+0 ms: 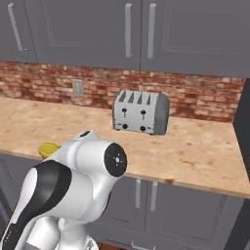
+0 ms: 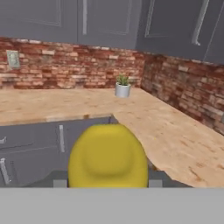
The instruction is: Place the mustard and ketchup from the counter to the top shelf of the fridge. If the existing items in the fridge are on the top shelf, move them to other shelves.
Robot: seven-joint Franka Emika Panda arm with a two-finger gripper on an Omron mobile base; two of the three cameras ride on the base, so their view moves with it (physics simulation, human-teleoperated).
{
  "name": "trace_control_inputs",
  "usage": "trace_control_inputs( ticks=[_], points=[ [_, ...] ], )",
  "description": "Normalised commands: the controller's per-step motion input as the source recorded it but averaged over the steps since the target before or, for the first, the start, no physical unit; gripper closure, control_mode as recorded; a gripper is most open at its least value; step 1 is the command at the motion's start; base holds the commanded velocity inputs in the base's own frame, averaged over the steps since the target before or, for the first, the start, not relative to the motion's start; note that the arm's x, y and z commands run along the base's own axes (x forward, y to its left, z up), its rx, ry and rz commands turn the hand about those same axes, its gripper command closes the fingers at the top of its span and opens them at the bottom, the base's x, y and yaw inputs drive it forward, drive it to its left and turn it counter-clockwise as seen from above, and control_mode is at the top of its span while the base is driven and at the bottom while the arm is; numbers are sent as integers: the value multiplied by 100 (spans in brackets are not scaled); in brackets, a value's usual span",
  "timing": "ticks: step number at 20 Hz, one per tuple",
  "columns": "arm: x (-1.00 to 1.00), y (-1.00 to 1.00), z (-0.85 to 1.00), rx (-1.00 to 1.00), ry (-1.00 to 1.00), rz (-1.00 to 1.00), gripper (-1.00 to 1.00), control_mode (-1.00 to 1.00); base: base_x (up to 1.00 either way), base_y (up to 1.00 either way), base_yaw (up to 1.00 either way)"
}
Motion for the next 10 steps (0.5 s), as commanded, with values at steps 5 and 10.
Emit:
trace_control_inputs(
  ticks=[5, 10],
  points=[
    [0, 0, 0, 0, 0, 0, 100, 100, -100, -13, -6],
    [0, 0, 0, 0, 0, 0, 100, 100, -100, -55, -9]
  ],
)
